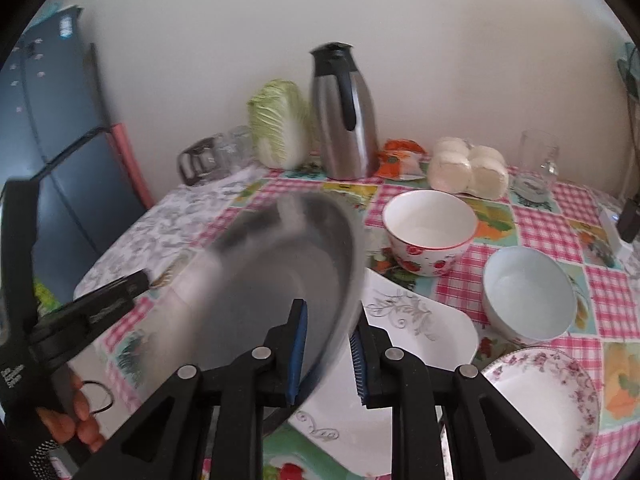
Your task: Organize plates and bowls
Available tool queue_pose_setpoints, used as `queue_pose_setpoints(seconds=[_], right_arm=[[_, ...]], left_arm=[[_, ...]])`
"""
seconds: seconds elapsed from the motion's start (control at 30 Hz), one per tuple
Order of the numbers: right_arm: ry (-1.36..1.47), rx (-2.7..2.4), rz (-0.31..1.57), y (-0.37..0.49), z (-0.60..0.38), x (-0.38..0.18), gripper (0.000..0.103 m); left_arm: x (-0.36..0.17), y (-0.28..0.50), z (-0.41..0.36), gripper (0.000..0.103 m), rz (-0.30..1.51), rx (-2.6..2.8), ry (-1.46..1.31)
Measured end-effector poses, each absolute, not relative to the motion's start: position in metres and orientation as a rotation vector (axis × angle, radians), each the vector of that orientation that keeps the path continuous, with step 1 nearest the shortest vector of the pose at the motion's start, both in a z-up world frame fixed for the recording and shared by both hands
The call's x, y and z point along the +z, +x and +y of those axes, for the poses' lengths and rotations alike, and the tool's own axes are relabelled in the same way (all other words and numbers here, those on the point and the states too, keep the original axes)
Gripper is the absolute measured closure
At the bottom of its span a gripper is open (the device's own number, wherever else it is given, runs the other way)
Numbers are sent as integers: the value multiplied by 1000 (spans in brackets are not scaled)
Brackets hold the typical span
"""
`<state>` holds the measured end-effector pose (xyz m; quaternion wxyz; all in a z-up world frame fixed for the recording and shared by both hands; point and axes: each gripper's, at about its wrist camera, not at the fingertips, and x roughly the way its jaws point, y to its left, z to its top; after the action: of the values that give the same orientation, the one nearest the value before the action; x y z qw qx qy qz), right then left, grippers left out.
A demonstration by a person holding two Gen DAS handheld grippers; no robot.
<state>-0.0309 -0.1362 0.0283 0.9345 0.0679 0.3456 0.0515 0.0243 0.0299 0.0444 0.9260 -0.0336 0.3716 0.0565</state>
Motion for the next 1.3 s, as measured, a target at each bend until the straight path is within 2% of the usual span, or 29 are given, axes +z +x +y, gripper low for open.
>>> queue_pose_setpoints(seconds=[0.17,0.37,0.4,0.43,0.5,0.6,0.7,0.8,0.9,1.07,1.23,1.3], right_arm=[[99,27,761,-33,-143,10,82],[214,5,872,-19,-164,-15,82],[231,11,873,-19,-166,-16,82],[247,18,871,-19,-166,-17,82],[274,37,861,-19,-164,-15,81],[314,75,846,-18,-158,-11,81],[344,105,852,-15,-151,-13,80],[351,105,868,-9,-143,-16,76],[388,109,874,-7,-144,-18,70],[437,118,858,-5,-145,-16,60],[362,138,883,-1,-125,-18,60],[344,137,907,0,-120,-24,64]], left_arm=[[43,22,19,78,779,76,-63],[17,36,76,78,915,191,-263],[12,38,86,74,932,212,-290],[7,39,96,65,950,230,-321],[-3,40,110,53,982,237,-379],[-16,42,126,53,1037,259,-434],[-31,45,139,47,1082,282,-465],[-41,44,154,45,1111,301,-524],[-51,43,167,39,1133,324,-561],[-52,44,175,39,1131,327,-572],[-53,43,178,39,1136,339,-561],[-54,43,178,40,1138,338,-558]])
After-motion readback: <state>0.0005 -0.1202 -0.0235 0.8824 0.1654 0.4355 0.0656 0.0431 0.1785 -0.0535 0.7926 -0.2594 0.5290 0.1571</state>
